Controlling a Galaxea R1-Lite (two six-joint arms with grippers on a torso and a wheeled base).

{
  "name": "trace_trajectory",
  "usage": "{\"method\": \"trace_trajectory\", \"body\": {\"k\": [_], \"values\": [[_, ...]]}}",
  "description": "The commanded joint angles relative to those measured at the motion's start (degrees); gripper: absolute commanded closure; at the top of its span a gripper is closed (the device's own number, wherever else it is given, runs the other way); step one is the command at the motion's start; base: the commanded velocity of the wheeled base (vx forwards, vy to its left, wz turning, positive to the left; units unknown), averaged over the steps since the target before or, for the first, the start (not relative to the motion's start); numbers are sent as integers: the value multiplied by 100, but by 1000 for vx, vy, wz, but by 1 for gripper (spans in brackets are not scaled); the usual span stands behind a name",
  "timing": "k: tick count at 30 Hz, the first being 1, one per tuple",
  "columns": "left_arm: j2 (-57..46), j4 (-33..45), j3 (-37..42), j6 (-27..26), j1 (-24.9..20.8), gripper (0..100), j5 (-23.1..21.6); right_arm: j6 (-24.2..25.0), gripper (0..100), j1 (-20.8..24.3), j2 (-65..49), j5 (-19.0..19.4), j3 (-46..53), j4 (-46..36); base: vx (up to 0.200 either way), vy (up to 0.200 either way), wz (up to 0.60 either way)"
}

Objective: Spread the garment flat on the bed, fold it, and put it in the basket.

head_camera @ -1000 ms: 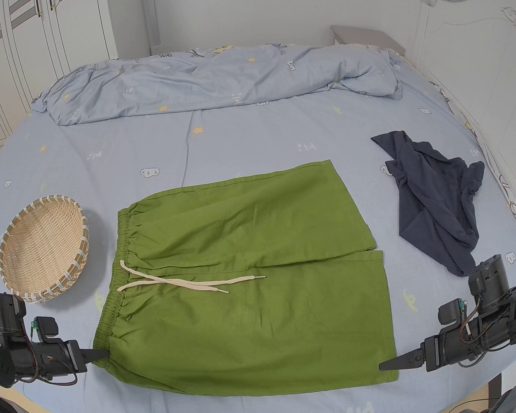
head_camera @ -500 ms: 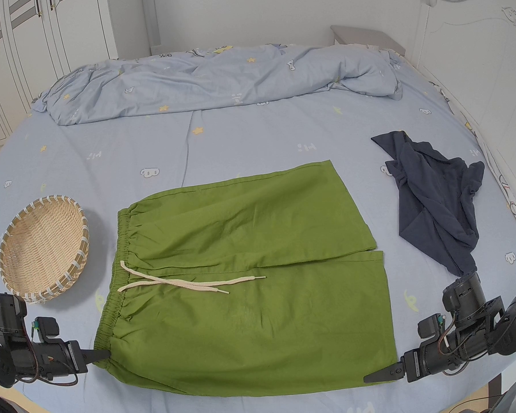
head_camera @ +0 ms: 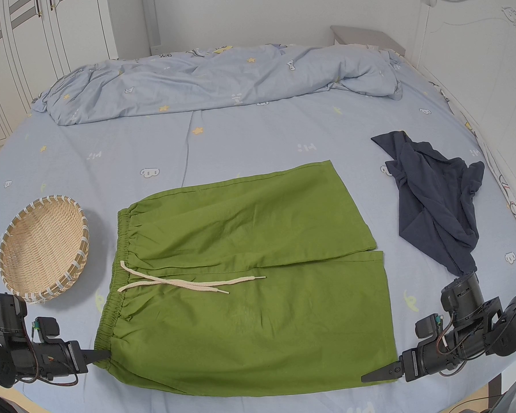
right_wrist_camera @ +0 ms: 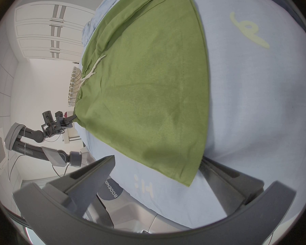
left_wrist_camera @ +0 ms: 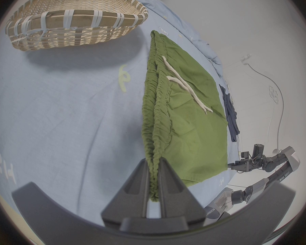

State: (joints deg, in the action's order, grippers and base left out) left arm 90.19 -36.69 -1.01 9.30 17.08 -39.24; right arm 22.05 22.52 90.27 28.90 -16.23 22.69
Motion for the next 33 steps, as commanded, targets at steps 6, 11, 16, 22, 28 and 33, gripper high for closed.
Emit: {"method": "trace_trajectory", "body": {"k": [6, 11, 16, 22, 28, 33], "values": [[-1, -4, 101, 1, 32, 100, 4, -26, 100, -160, 52, -8, 58, 25, 0, 0, 0], [-1, -4, 101, 1, 50, 100, 4, -78, 100, -300, 43, -8, 111, 25, 0, 0, 0], [8, 4, 101, 1, 76, 100, 22, -87, 100, -300, -1, -34, 208, 16, 0, 0, 0], [-63, 39, 101, -25, 94, 100, 57, -61, 100, -204, -669, -43, 383, -107, 0, 0, 0], [-476, 1296, 101, -201, 850, 100, 101, -96, 100, 60, -1583, -52, 410, -1276, 0, 0, 0], [-774, 1507, 101, -209, 841, 100, 83, -105, 100, 51, -1697, -43, 691, -1363, 0, 0, 0]]}}
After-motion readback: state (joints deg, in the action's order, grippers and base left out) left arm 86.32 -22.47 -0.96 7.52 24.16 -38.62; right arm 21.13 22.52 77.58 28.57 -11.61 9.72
